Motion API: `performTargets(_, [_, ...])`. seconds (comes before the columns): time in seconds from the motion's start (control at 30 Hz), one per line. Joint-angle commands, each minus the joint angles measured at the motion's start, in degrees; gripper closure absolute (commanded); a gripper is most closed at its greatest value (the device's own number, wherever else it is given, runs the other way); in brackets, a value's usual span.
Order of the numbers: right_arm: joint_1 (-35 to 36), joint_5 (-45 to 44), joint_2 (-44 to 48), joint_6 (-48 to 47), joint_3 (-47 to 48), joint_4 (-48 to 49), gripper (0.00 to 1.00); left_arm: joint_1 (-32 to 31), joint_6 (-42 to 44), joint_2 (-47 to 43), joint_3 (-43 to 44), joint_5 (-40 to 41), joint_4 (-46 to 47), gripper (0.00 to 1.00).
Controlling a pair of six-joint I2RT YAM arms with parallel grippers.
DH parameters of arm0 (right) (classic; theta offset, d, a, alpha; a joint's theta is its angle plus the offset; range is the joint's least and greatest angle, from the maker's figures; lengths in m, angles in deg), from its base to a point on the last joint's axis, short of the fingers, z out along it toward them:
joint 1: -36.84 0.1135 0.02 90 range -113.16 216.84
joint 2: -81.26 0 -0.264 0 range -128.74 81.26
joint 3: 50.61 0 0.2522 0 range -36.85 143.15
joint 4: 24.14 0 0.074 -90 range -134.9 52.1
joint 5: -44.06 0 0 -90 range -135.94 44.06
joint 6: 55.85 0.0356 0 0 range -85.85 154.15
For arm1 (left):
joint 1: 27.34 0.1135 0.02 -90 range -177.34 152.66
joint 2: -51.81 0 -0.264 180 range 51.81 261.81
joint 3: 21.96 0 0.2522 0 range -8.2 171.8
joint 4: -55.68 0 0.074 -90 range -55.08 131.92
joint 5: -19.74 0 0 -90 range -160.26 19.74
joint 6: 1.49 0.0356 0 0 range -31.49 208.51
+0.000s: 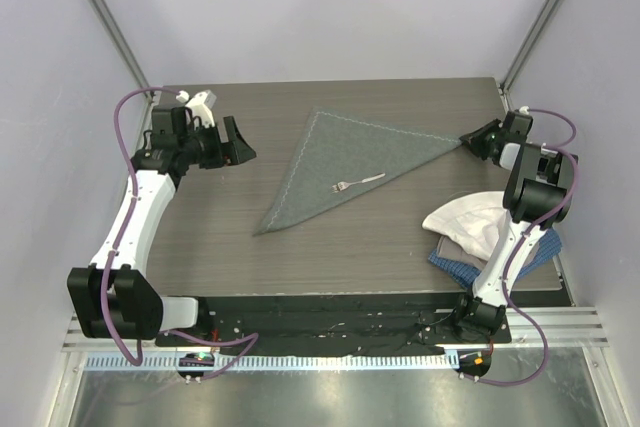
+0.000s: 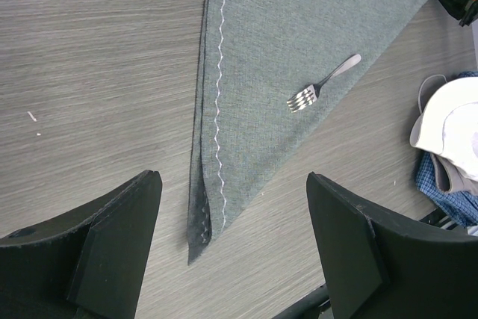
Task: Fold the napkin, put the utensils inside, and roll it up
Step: Fold the napkin
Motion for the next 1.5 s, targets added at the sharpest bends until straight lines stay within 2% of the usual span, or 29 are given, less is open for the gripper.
performTargets(0.0, [0.7,-1.8,-2.0,-2.8,-0.1,-4.2,0.84,0.5,-0.1,-1.0,0.0,-1.5,2.3,0.17])
performTargets(0.27, [0.8,-0.6,2.0,-2.3,-3.2,2.8,0.99,0.6,-0.1,-1.2,-0.2,-1.6,2.4,0.16])
performTargets(0.47, [2.2,1.1,8.1,-1.9,-6.8,10.2,0.99,0.5,-0.7,-1.4,-0.6,-2.2,2.8,0.17])
performTargets(0.67, [5.5,0.5,14.2,-3.6,-9.4,13.3,0.99,0.5,-2.7,-2.0,-2.4,-2.5,4.3,0.16])
performTargets(1.0, [14.7,0.2,20.2,-7.2,-11.4,9.8,0.99,0.5,-10.5,-4.5,-11.5,2.4,7.3,0.17])
performTargets(1.27, [28.0,-2.5,24.8,-7.9,-17.2,10.4,0.99,0.7,-17.3,-8.2,-20.8,4.6,10.2,0.15])
performTargets(1.47, [34.3,-3.6,26.7,-8.0,-20.0,10.6,0.99,0.8,-22.0,-12.8,-29.3,5.8,13.4,0.14])
